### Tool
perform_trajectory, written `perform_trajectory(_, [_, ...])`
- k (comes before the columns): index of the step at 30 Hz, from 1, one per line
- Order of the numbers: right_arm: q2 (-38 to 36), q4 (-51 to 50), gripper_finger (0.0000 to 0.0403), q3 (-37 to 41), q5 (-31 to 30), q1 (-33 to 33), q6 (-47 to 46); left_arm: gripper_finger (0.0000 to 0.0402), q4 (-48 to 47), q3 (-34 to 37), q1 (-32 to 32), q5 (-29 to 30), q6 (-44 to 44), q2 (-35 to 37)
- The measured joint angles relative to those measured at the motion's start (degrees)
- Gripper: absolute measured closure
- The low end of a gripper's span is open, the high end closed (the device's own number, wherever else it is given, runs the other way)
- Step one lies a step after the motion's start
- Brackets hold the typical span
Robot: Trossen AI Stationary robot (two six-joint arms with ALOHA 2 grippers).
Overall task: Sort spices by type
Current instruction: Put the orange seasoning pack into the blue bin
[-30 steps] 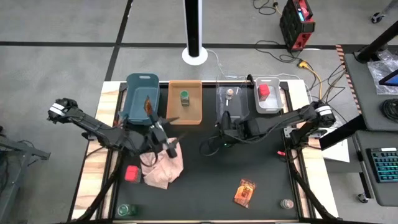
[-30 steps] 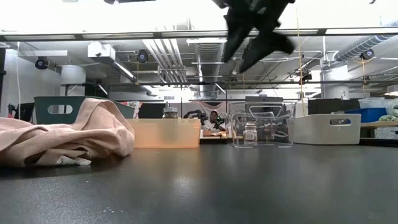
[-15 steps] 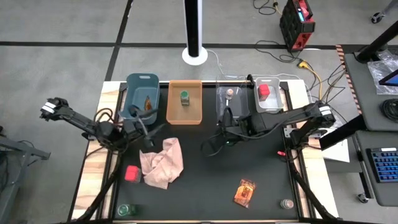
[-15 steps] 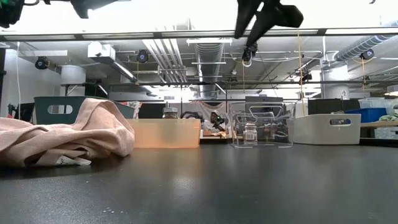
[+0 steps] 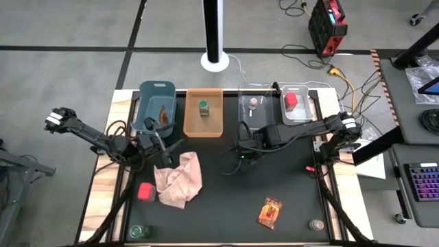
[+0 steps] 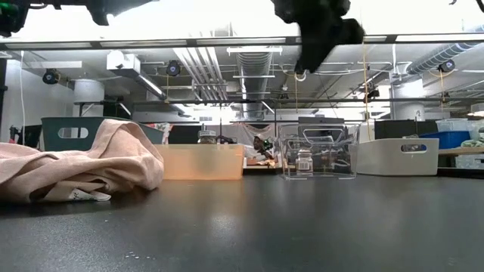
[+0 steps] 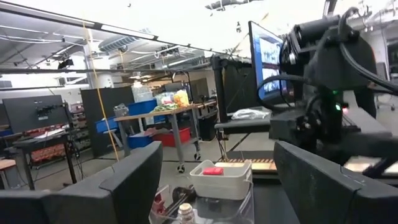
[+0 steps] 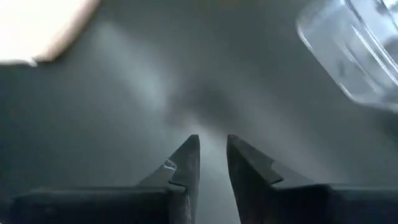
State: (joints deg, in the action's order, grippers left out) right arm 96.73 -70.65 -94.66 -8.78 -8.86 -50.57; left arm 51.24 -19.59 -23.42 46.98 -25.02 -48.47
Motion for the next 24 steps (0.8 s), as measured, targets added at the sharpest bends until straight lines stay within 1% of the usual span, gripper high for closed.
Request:
perform_trajectory(3, [0.09,-6.64,0.0333,-0.96,1.20,-0.72,-1.68,0.0111,0.02,0.00,0.00,0.00,0.00,-1.60])
perform_trajectory(5, [0.09,-10.86,0.0329,-1.17,3.49,-1.51,-3.50,0.0111,-0.06,0.00,0.00,-0.01,0.00,-2.72])
perform_trajectory(9, [0.09,-16.94,0.0312,-1.27,5.74,-3.52,-11.09,0.0111,-1.19,0.00,0.00,0.06,0.00,-4.31])
perform_trajectory(13, [0.18,-16.32,0.0290,-0.97,5.36,-6.20,-14.40,0.0111,-1.19,0.00,0.00,0.10,0.00,-5.50])
perform_trajectory(17, [0.88,-15.62,0.0263,-0.97,4.43,-8.76,-14.55,0.0111,-1.21,-0.28,0.00,0.37,0.00,-6.11])
perform_trajectory(24, [2.56,-14.80,0.0213,-0.52,2.70,-11.12,-13.67,0.0111,-1.20,-0.27,0.00,0.44,0.00,-7.06])
